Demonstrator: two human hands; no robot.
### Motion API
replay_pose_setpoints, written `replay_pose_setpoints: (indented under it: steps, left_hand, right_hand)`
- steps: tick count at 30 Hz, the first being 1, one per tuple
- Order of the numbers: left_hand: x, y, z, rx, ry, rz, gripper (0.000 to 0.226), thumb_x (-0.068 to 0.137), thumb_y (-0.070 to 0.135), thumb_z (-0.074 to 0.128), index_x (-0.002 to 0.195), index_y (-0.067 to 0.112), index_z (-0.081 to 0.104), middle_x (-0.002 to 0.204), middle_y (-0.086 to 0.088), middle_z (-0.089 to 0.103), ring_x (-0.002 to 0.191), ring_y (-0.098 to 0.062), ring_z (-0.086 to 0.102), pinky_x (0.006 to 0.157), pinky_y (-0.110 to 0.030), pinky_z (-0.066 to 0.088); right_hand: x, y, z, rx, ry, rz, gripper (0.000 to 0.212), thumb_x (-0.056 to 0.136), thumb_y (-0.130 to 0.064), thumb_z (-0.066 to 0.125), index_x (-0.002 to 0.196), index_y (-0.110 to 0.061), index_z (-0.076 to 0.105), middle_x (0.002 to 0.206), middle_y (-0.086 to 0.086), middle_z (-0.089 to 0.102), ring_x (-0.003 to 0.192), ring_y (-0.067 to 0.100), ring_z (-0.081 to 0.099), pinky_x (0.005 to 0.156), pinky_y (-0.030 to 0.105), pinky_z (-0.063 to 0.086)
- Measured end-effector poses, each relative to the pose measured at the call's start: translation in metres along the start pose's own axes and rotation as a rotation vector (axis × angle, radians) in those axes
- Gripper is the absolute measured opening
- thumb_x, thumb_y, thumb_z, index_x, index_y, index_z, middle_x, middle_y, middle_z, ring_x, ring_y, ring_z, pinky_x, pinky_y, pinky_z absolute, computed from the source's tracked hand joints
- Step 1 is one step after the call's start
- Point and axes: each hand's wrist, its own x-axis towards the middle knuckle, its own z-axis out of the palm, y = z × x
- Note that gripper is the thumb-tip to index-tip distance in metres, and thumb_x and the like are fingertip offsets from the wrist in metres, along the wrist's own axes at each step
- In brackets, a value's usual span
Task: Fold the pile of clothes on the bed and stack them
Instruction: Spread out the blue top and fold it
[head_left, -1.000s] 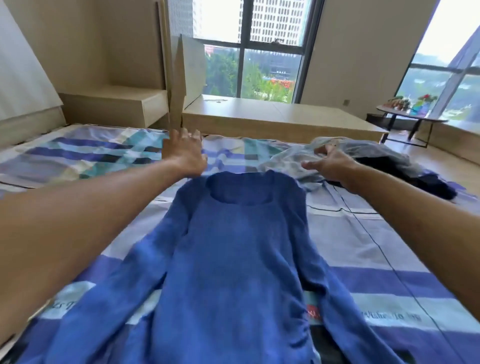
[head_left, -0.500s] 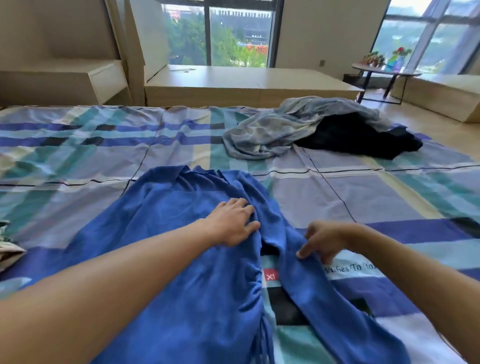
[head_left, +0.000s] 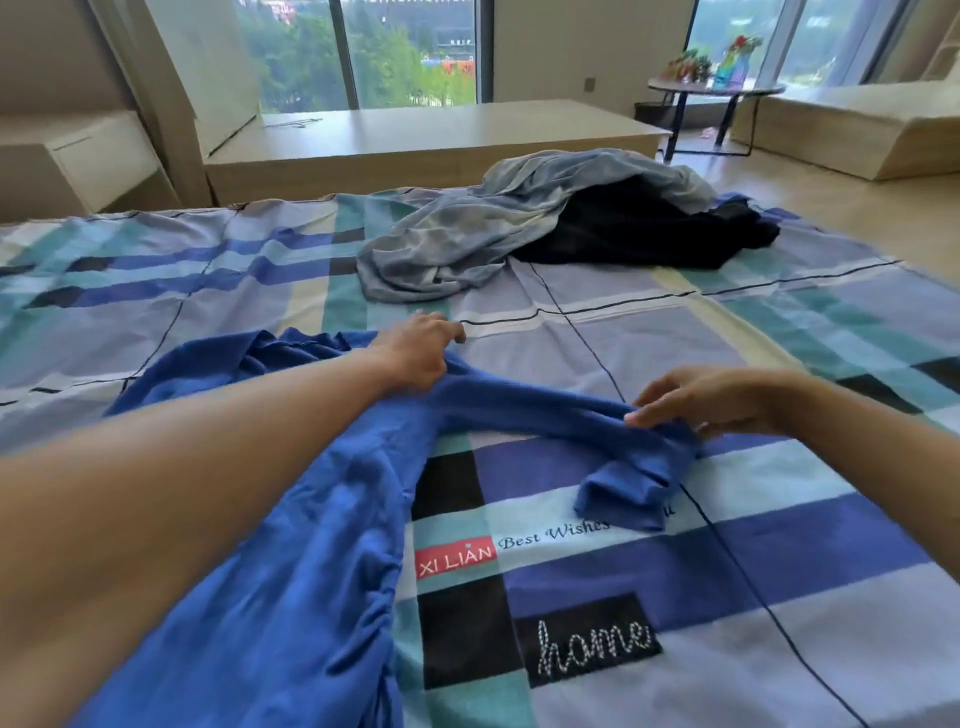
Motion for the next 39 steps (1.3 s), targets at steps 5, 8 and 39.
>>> replay_pose_setpoints:
  steps: [5,8,39]
  left_hand:
    - [0.029,0.002,0.010,0.113,-0.268,0.087,0.035,0.089,0.010,0.056,0.123,0.017,0.061,0.122,-0.009,0.058,0.111,-0.029,0.056,0.092,-0.036,0.046]
    - [0.035,-0.001,0.002,0.099,-0.233,0.082,0.007,0.087,0.017,0.065,0.087,0.019,0.058,0.091,-0.005,0.059,0.086,-0.026,0.055,0.073,-0.032,0.041]
    - [0.038,0.063,0.045,0.125,0.295,-0.109,0.044,0.087,0.030,0.056,0.128,0.014,0.050,0.135,-0.014,0.045,0.128,-0.034,0.036,0.109,-0.048,0.026]
  right_hand:
    - [-0.002,0.021,-0.011,-0.025,-0.187,-0.012,0.035,0.074,-0.032,0.085,0.092,-0.003,0.075,0.078,0.007,0.067,0.066,0.012,0.060,0.056,0.019,0.045]
    - [-0.003,0.013,-0.029,-0.078,-0.151,-0.043,0.039,0.066,-0.038,0.087,0.090,-0.008,0.078,0.087,0.005,0.073,0.082,0.013,0.064,0.079,0.027,0.048]
    - [0.014,0.085,-0.101,-0.190,0.425,0.153,0.113,0.036,-0.103,0.055,0.104,-0.015,0.073,0.112,0.012,0.067,0.101,0.033,0.062,0.100,0.050,0.049]
